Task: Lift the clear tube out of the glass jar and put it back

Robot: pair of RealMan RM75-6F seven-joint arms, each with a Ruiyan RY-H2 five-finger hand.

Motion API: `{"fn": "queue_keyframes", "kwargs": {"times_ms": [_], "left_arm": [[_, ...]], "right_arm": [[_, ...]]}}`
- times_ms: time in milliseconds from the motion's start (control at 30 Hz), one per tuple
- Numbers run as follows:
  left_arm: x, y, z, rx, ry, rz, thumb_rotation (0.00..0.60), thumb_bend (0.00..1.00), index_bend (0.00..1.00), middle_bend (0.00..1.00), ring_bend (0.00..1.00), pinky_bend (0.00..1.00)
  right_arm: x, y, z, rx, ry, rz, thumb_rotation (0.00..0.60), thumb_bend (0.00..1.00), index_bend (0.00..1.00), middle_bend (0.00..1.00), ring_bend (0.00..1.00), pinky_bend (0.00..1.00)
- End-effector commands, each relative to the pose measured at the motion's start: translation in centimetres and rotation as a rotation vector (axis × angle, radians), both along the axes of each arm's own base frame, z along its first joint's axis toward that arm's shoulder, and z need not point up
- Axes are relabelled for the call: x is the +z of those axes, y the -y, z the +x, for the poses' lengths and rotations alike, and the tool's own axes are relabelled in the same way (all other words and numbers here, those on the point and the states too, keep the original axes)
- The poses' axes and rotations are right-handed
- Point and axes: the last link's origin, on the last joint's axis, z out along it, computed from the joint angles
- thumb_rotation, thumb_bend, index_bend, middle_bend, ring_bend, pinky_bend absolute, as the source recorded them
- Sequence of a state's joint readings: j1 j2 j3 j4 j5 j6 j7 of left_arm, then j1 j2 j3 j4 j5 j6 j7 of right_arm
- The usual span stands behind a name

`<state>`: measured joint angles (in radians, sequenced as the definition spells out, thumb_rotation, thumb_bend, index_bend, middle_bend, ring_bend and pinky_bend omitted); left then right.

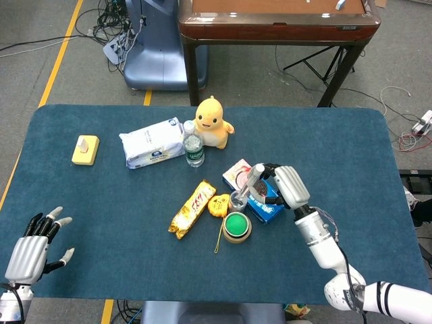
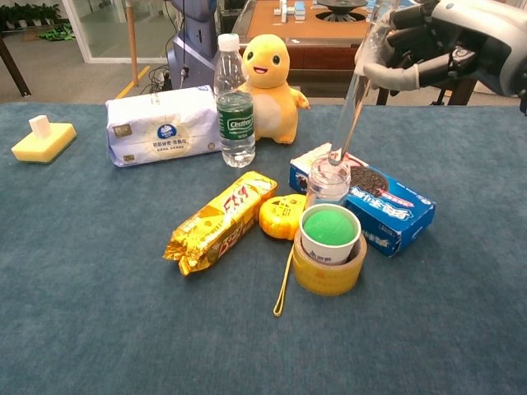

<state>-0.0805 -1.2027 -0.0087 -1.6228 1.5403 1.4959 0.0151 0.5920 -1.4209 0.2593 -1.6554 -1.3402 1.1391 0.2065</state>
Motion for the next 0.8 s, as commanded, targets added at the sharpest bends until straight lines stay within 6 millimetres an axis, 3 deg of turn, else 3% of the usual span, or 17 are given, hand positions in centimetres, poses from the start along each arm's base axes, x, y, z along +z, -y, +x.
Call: {"fn": "queue_keyframes", "kwargs": {"times_ms": [33, 400, 533, 633, 800], "left_arm": [[0.0, 0.0, -0.1, 0.002, 0.001, 0.002, 0.6, 0.29, 0.23, 0.09, 0.14, 0.04], [0.1, 0.2, -0.5, 0.011, 0.004, 0.005, 0.6, 0.29, 0.23, 0.09, 0.14, 0.04], [0.0, 0.3, -0.6, 0.012, 0.007, 0.003, 0.6, 0.29, 0.23, 0.09, 0.14, 0.04], [0.0, 0.3, -0.7, 0.013, 0.007, 0.003, 0.6, 0.29, 0.23, 0.09, 0.14, 0.04], [0.1, 0.3, -0.7, 0.012, 0.007, 0.004, 0.6, 0.29, 0.23, 0.09, 0.14, 0.04]], "right_arm": [[-0.4, 0.2, 0.1, 0.005, -0.019, -0.003, 0.6, 0.6, 0.69, 0.58, 0.47, 0.45], [-2.2, 0.3, 0.3, 0.039, -0.083, 0.014, 0.6, 0.6, 0.69, 0.57, 0.47, 0.45], [-2.6, 0.3, -0.1, 0.059, -0.147, 0.012, 0.6, 0.58, 0.68, 0.49, 0.43, 0.45], [-3.0, 0.2, -0.4, 0.066, -0.185, 0.017, 0.6, 0.55, 0.6, 0.41, 0.37, 0.42], [-3.5, 0.0, -0.7, 0.064, -0.204, 0.023, 0.6, 0.54, 0.54, 0.37, 0.33, 0.38]]}}
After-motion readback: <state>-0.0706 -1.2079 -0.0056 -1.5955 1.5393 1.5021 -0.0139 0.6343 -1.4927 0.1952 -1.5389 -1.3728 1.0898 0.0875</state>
